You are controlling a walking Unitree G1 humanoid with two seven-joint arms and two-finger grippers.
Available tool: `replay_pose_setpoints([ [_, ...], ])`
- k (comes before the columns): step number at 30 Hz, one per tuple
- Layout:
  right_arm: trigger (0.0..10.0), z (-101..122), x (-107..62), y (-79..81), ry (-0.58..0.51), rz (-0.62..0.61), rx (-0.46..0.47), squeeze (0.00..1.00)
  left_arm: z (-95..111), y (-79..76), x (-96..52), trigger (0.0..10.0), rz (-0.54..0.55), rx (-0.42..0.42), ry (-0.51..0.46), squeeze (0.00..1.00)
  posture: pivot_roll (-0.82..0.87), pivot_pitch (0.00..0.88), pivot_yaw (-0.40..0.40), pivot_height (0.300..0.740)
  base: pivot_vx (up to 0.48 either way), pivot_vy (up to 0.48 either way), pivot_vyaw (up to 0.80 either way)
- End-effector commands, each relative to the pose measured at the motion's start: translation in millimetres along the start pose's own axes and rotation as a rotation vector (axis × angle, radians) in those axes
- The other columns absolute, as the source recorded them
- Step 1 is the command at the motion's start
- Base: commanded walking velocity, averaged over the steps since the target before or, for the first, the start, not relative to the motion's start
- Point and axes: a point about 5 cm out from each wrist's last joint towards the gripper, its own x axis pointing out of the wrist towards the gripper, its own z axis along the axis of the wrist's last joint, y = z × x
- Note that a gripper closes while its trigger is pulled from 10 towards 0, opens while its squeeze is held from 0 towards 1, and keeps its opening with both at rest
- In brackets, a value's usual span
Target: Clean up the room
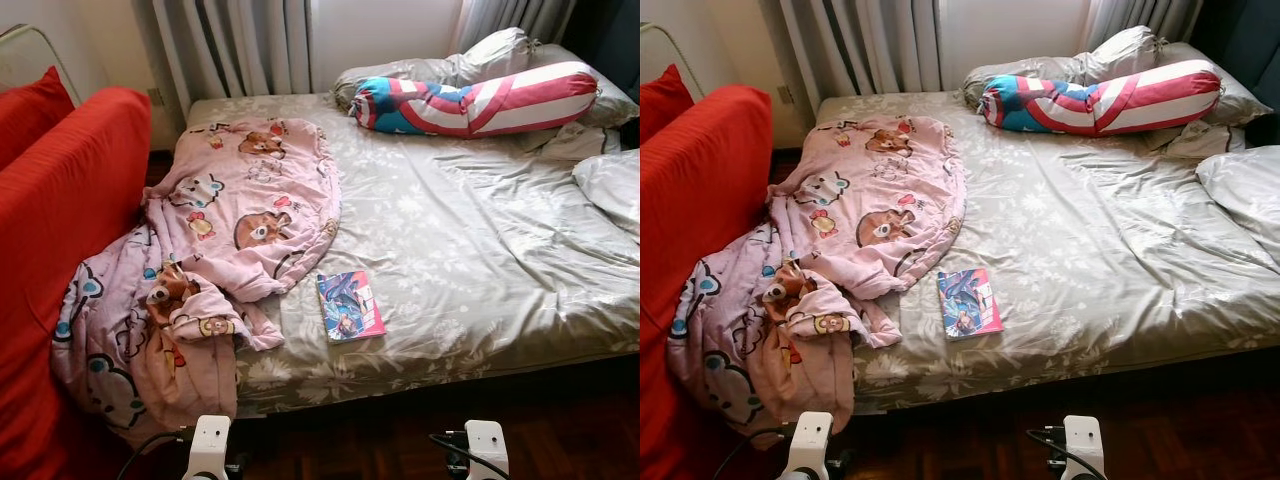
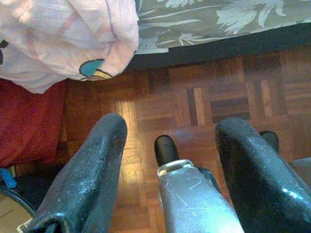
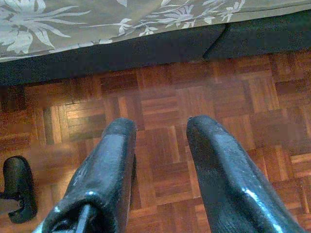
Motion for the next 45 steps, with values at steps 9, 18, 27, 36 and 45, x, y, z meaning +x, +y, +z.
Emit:
replay_pose_setpoints([
  [9, 10.0, -4.0, -0.9, 1.3, 0.011, 0.007, -0.011, 0.00, -4.6, 6.0, -1.4, 10.0, 0.014, -0.001, 0.016, 0.00, -0.05, 0.037, 0.006, 0.740, 0.000, 0.000, 0.00],
  [18, 10.0, -8.5, -2.3, -1.3, 0.018, 0.005, 0.006, 0.00, -4.1, 6.8, -1.3, 10.0, 0.014, 0.002, 0.017, 0.00, -0.05, 0.041, 0.007, 0.740, 0.000, 0.000, 0.36],
  [27, 10.0, -8.7, -2.0, 3.2, 0.023, 0.015, -0.006, 0.00, -4.6, 6.2, -1.4, 10.0, 0.012, 0.001, 0.018, 0.00, -0.05, 0.044, 0.005, 0.740, 0.000, 0.000, 0.00],
  [36, 10.0, -7.7, -1.9, 3.1, 0.017, 0.023, -0.028, 0.00, -3.9, 5.8, -1.2, 10.0, 0.009, -0.003, 0.015, 0.00, -0.05, 0.044, 0.003, 0.740, 0.000, 0.000, 0.12],
  [45, 10.0, -13.0, -3.5, 1.9, 0.027, 0.021, -0.018, 0.00, -5.3, 6.2, -1.6, 10.0, 0.009, -0.007, 0.018, 0.00, -0.05, 0.046, 0.003, 0.740, 0.138, 0.000, 0.06],
])
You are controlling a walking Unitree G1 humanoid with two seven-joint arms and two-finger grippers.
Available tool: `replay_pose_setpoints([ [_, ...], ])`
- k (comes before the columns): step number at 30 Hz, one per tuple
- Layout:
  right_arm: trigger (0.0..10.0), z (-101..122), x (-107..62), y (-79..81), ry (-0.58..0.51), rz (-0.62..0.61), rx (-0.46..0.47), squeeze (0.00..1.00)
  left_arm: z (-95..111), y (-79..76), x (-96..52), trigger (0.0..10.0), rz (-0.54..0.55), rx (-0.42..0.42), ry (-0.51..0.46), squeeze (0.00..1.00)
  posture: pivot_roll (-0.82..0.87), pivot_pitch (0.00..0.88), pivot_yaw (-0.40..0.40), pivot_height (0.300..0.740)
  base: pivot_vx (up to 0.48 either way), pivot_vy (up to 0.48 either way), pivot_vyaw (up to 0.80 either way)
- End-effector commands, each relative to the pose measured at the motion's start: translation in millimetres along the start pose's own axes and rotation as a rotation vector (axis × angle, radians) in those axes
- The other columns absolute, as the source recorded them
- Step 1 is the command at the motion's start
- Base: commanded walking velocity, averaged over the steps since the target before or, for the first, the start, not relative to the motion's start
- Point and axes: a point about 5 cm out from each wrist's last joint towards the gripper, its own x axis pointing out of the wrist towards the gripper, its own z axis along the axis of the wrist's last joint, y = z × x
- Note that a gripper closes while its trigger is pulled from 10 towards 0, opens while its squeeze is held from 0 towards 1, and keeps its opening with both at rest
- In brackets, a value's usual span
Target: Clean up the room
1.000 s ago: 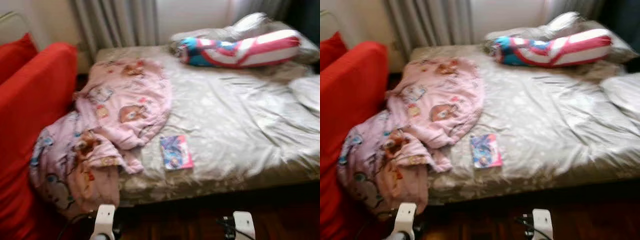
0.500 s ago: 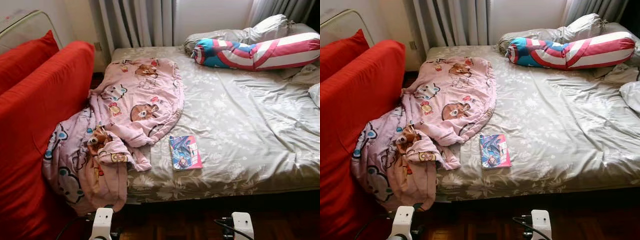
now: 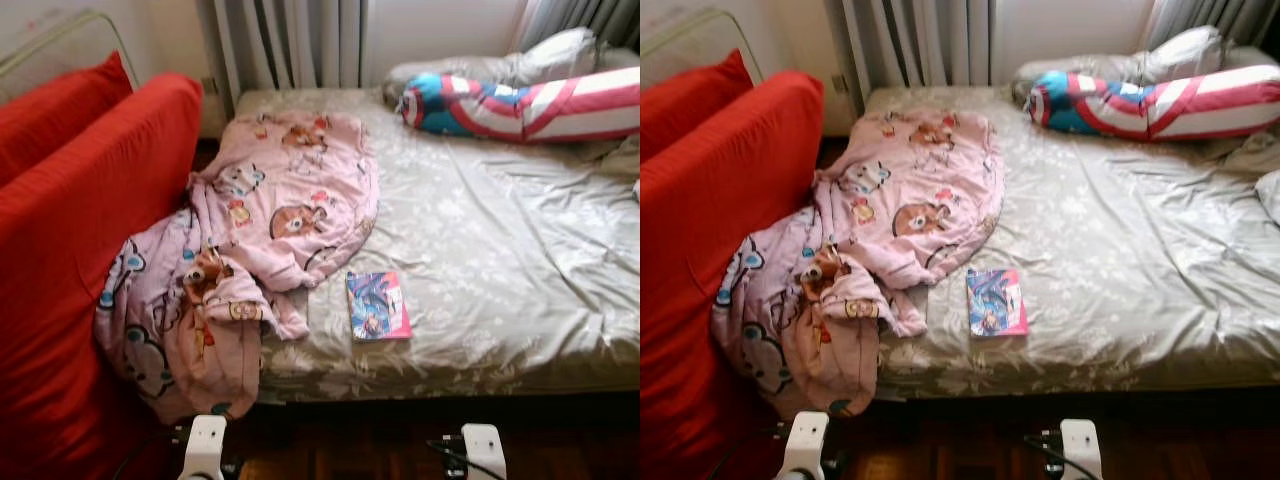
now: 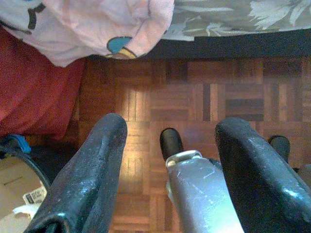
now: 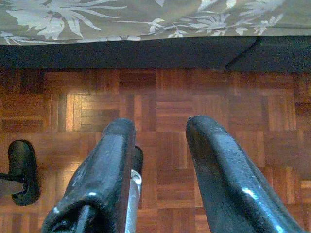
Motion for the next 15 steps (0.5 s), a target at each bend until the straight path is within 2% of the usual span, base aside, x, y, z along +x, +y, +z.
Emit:
replay_pose_setpoints([
  [1, 10.0, -3.0, -0.6, 1.3, 0.008, 0.003, 0.007, 0.00, -4.9, 1.0, -1.1, 10.0, 0.000, -0.008, 0.018, 0.00, -0.05, 0.046, 0.002, 0.740, 0.259, 0.000, 0.00],
  [9, 10.0, -12.1, -4.1, -8.8, 0.025, -0.007, 0.009, 0.00, -5.7, 0.1, -1.2, 10.0, -0.002, -0.009, 0.019, 0.00, -0.05, 0.046, 0.002, 0.740, 0.286, 0.000, 0.00],
  [15, 10.0, -8.3, -2.6, -5.0, 0.021, 0.003, -0.023, 0.00, -5.1, 0.1, -1.1, 10.0, -0.003, -0.009, 0.018, 0.00, -0.05, 0.046, 0.001, 0.740, 0.304, 0.000, 0.00],
])
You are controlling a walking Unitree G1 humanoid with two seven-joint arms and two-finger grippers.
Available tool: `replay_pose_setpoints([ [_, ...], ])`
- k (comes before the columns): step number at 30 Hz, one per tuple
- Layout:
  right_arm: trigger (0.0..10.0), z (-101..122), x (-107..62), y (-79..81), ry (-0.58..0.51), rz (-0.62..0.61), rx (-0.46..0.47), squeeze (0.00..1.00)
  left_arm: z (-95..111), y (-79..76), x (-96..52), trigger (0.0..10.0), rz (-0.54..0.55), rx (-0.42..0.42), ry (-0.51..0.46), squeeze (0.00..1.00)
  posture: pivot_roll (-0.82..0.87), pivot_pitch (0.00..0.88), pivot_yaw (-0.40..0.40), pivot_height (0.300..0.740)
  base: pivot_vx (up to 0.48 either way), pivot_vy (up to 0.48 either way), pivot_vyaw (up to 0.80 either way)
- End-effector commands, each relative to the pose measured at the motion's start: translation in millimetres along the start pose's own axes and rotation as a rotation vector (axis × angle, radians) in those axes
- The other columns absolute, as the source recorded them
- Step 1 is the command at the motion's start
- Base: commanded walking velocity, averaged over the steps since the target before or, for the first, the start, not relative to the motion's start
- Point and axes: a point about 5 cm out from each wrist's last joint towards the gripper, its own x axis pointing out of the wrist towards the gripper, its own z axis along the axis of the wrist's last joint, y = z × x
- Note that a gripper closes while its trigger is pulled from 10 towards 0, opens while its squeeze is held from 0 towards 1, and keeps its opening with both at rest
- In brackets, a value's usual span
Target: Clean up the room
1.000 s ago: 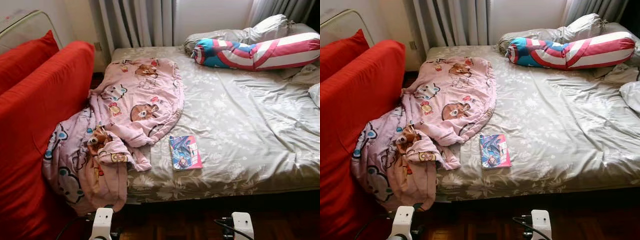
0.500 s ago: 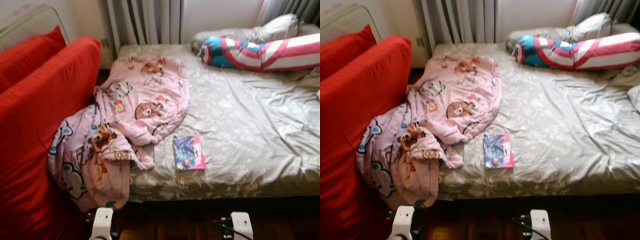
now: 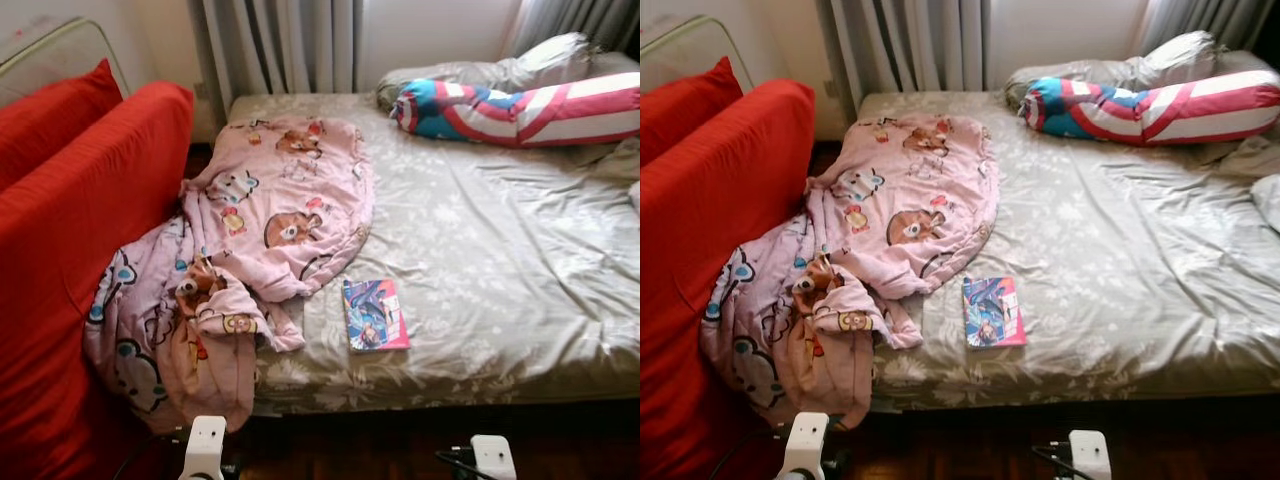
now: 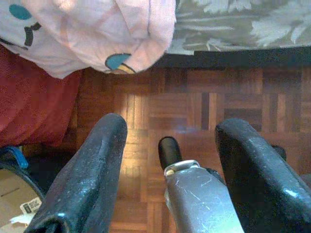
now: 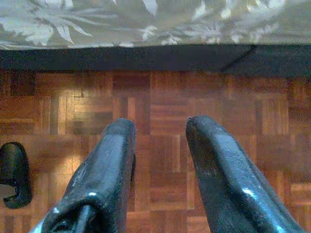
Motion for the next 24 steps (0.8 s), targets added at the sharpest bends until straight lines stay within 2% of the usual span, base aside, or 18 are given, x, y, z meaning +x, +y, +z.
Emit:
replay_pose_setpoints([
  [1, 10.0, -1.5, 0.0, 3.6, 0.008, 0.008, -0.011, 0.00, -5.3, 0.5, -1.2, 10.0, -0.003, -0.006, 0.018, 0.00, -0.05, 0.046, 0.001, 0.740, 0.304, 0.000, 0.47],
  [10, 10.0, -2.8, 0.1, 8.9, 0.010, 0.017, -0.026, 0.00, -4.2, 1.0, -1.1, 10.0, -0.003, -0.005, 0.011, 0.00, -0.05, 0.047, 0.000, 0.740, 0.304, 0.000, 0.78],
  [13, 10.0, -2.8, 0.1, 8.9, 0.011, 0.017, -0.024, 0.00, -3.9, 0.4, -1.0, 10.0, -0.005, -0.005, 0.009, 0.00, -0.05, 0.047, 0.000, 0.740, 0.307, 0.000, 0.42],
  [24, 10.0, -1.2, 0.4, 7.0, 0.008, 0.014, -0.010, 0.00, -3.6, -0.9, -1.0, 10.0, -0.006, -0.003, 0.004, 0.00, -0.05, 0.045, 0.000, 0.740, 0.297, 0.000, 0.00],
])
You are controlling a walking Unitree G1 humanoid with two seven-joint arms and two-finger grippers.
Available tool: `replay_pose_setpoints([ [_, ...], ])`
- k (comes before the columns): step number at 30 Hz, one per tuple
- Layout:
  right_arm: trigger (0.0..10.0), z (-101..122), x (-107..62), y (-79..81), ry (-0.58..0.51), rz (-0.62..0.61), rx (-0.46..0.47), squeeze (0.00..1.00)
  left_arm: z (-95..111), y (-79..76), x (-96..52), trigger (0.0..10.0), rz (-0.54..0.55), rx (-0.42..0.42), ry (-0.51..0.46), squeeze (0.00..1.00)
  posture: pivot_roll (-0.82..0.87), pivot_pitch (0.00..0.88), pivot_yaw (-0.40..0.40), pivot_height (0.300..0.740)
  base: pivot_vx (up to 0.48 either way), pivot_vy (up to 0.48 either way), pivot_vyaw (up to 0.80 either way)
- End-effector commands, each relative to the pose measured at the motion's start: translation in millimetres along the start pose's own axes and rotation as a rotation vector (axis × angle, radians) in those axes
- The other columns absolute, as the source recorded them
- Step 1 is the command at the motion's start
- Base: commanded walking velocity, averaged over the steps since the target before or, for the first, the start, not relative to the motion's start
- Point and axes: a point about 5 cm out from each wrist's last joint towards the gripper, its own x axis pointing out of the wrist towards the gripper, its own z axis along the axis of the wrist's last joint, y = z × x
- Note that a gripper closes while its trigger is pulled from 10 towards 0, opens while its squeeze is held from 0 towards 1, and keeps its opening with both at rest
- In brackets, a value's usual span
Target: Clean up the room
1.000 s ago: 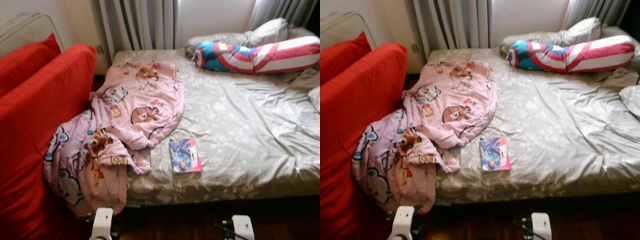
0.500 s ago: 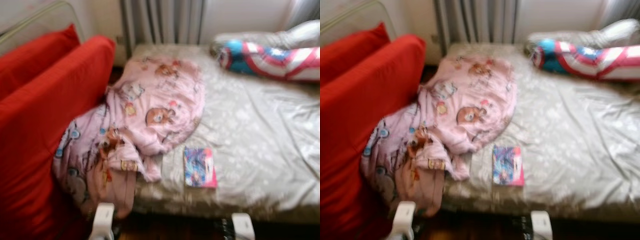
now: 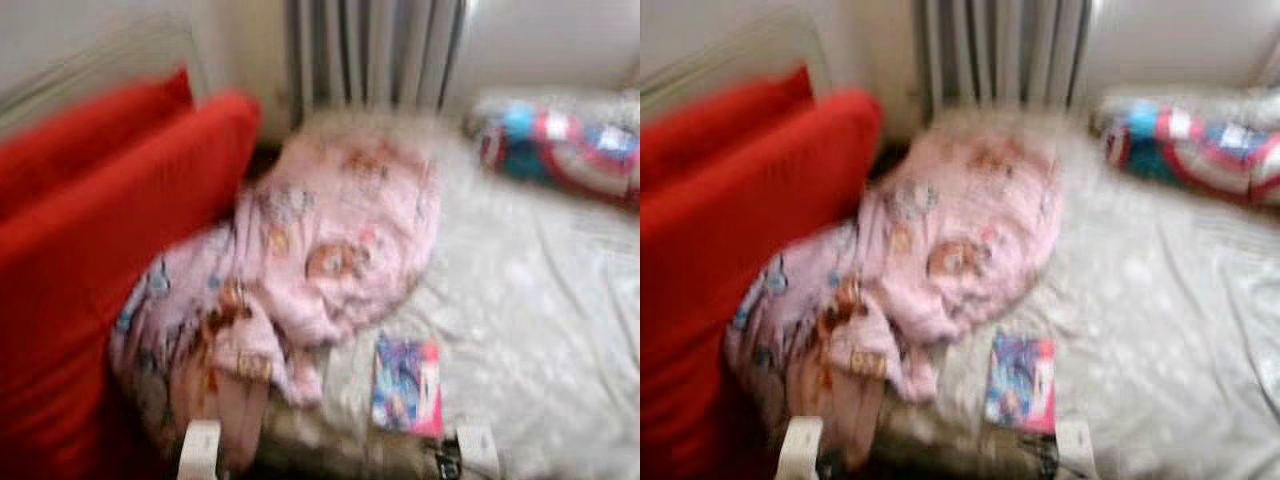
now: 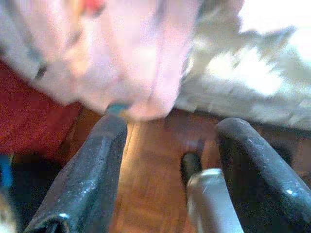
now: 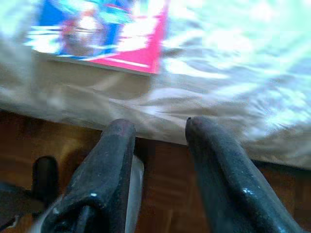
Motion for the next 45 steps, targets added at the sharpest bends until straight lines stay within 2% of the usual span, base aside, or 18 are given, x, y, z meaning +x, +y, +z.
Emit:
replay_pose_setpoints([
  [1, 10.0, -3.3, -1.2, -6.0, 0.014, -0.013, -0.004, 0.00, -5.4, -4.1, -1.0, 10.0, -0.013, 0.001, 0.018, 0.00, -0.05, 0.045, 0.000, 0.740, 0.000, 0.000, 0.00],
  [8, 10.0, 17.5, 3.3, -3.4, -0.058, 0.003, -0.004, 0.00, 10.4, -6.7, 1.9, 10.0, -0.028, 0.010, -0.056, 0.00, -0.06, 0.034, -0.002, 0.740, 0.000, 0.000, 0.00],
  [13, 10.0, 45.5, 7.2, -1.3, -0.161, 0.024, 0.005, 0.00, 37.8, -7.1, 5.3, 10.0, -0.025, -0.042, -0.174, 0.00, -0.07, 0.032, -0.006, 0.740, 0.000, 0.000, 0.00],
  [14, 10.0, 45.5, 7.2, -1.3, -0.161, 0.024, 0.005, 0.00, 37.8, -7.1, 5.3, 10.0, -0.025, -0.042, -0.174, 0.00, -0.07, 0.032, -0.006, 0.740, 0.000, 0.000, 0.00],
  [17, 10.0, 70.6, 7.7, -0.7, -0.279, 0.039, 0.015, 0.00, 62.2, -6.1, 4.9, 10.0, -0.026, -0.091, -0.310, 0.00, -0.07, 0.042, -0.011, 0.740, 0.000, 0.000, 0.00],
  [21, 10.0, 84.6, 6.9, 0.2, -0.349, 0.054, 0.023, 0.00, 74.2, -5.8, 3.1, 10.0, -0.030, -0.096, -0.388, 0.00, -0.07, 0.048, -0.013, 0.740, 0.000, 0.000, 0.00],
  [22, 10.0, 102.5, 5.0, 4.4, -0.440, 0.085, 0.015, 0.00, 85.6, -6.8, -0.3, 10.0, -0.039, -0.090, -0.474, 0.00, -0.08, 0.052, -0.013, 0.740, 0.000, 0.000, 0.00],
  [23, 10.0, 102.5, 5.0, 4.4, -0.440, 0.085, 0.015, 0.00, 85.6, -6.8, -0.3, 10.0, -0.039, -0.090, -0.474, 0.00, -0.08, 0.052, -0.013, 0.740, 0.000, 0.000, 0.00],
  [24, 10.0, 113.5, 2.6, 7.8, -0.507, 0.107, 0.009, 0.00, 90.2, -7.1, -3.9, 10.0, -0.041, -0.088, -0.532, 0.00, -0.08, 0.058, -0.013, 0.740, 0.000, 0.000, 0.00],
  [29, 10.0, 124.0, -3.3, 15.3, -0.616, 0.131, 0.017, 0.00, 89.4, -4.6, -14.3, 10.0, -0.031, -0.098, -0.634, 0.00, -0.08, 0.078, -0.018, 0.740, 0.000, 0.000, 0.00],
  [38, 10.0, 132.2, -14.1, 34.3, -0.743, 0.165, -0.007, 0.00, 91.0, 7.6, -28.2, 10.0, 0.022, -0.107, -0.728, 0.00, -0.05, 0.102, -0.028, 0.740, 0.000, 0.000, 0.00],
  [39, 10.0, 132.2, -14.1, 34.3, -0.743, 0.165, -0.007, 0.00, 91.0, 7.6, -28.2, 10.0, 0.022, -0.107, -0.728, 0.00, -0.05, 0.102, -0.028, 0.740, 0.000, 0.000, 0.00],
  [41, 10.0, 134.5, -22.2, 35.9, -0.799, 0.171, -0.004, 0.00, 93.8, 14.5, -38.0, 10.0, 0.035, -0.098, -0.778, 0.00, -0.04, 0.101, -0.033, 0.740, 0.000, 0.000, 0.00],
  [45, 10.0, 134.3, -26.6, 33.4, -0.822, 0.147, -0.008, 0.00, 90.4, 17.6, -44.1, 10.0, 0.041, -0.072, -0.793, 0.00, -0.04, 0.095, -0.038, 0.740, 0.000, 0.000, 0.00],
])
